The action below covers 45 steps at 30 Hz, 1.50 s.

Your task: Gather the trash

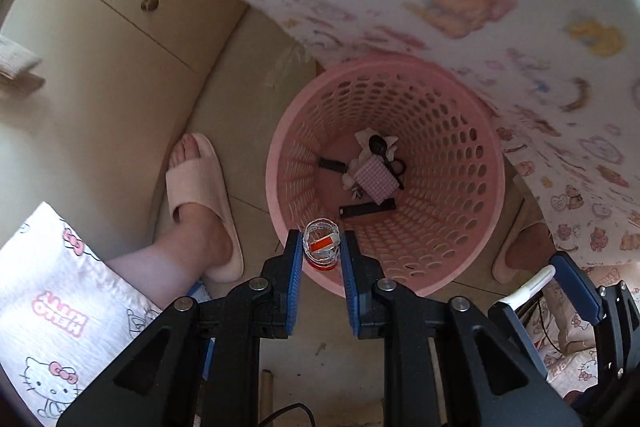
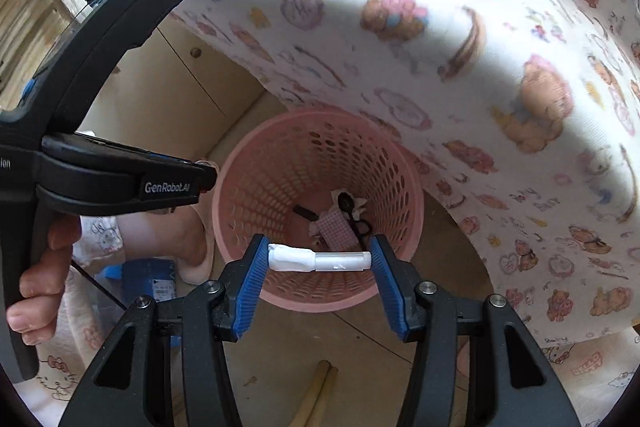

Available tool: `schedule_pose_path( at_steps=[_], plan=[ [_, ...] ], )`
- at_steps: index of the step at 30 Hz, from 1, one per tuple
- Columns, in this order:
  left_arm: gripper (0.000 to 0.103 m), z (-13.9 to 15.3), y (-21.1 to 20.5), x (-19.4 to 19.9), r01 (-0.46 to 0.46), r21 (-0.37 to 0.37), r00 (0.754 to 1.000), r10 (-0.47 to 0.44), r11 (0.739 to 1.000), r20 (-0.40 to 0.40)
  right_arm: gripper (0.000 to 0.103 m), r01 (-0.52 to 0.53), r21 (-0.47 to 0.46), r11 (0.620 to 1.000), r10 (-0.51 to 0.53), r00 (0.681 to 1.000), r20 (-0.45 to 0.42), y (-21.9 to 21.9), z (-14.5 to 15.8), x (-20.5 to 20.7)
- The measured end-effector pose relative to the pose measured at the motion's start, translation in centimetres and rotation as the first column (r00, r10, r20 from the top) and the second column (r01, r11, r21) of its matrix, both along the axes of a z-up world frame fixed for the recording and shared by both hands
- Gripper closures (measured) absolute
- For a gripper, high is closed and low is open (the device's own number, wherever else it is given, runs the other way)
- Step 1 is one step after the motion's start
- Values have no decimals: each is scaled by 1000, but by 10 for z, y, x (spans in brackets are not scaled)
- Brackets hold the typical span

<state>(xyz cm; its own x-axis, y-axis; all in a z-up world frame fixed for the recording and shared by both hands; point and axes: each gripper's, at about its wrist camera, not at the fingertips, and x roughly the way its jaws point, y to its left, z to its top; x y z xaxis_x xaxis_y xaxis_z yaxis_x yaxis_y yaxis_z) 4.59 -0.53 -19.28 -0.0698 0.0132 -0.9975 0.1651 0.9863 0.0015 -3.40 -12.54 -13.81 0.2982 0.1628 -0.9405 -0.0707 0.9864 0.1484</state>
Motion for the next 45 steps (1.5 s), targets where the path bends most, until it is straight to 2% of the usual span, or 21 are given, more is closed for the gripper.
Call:
schedule_pose_path(
  at_steps=[4,8,10,11,13,14,15,18,20,22,25,29,32,38,42,45],
  plan=[
    [85,-5,-1,3,4,-9,1000,-4,1000,-10,49,-20,-27,999,20,1000,5,6,-7,3],
    [85,-9,0,5,1,-56,1000,-2,998,-14,48,3,-34,999,-3,1000,-2,3,-12,7],
    [85,-10,-1,6,5,-55,1000,-5,998,-7,48,8,-29,1000,-8,1000,-5,2,-12,8],
    [82,-9,-2,6,10,-52,1000,-11,999,-3,48,8,-32,999,-8,1000,-1,2,-12,8],
    [70,-7,-5,5,17,-46,1000,-17,999,-2,48,8,-35,999,-8,1000,11,4,-12,8],
    [58,-7,-5,5,13,-44,1000,-13,999,-3,48,10,-34,999,-9,1000,15,4,-12,8],
    [54,-7,-5,4,2,-44,1000,-3,999,-5,48,14,-33,999,-13,1000,18,4,-12,8],
    [52,-6,-3,4,-6,-52,1000,5,999,-17,46,23,-30,999,-23,1000,-3,2,-15,9],
    [48,-5,-4,4,1,-27,1000,-1,1000,-8,40,31,-21,999,-31,999,-14,1,-15,10],
    [47,-3,-4,2,4,-14,1000,-4,1000,1,39,38,-21,999,-39,999,-16,-1,-18,11],
    [46,4,-2,1,0,-35,1000,0,999,12,39,44,-24,999,-44,999,-25,-2,-18,11],
    [45,27,-4,-1,16,-40,996,-13,999,83,37,62,-7,998,-62,998,-22,-6,-12,11],
    [40,52,-7,-3,29,-50,987,-20,998,161,34,68,-72,995,-67,998,7,-7,0,7],
    [40,92,-6,-11,61,-84,956,-34,995,291,33,109,-10,994,-107,990,90,-22,41,-8],
    [40,120,-4,-18,74,-87,920,-34,994,389,32,154,-5,988,-149,967,205,-36,77,-21],
    [35,143,1,-25,85,-94,881,-31,992,472,29,193,-4,981,-184,942,283,-46,100,-31]
  ],
)
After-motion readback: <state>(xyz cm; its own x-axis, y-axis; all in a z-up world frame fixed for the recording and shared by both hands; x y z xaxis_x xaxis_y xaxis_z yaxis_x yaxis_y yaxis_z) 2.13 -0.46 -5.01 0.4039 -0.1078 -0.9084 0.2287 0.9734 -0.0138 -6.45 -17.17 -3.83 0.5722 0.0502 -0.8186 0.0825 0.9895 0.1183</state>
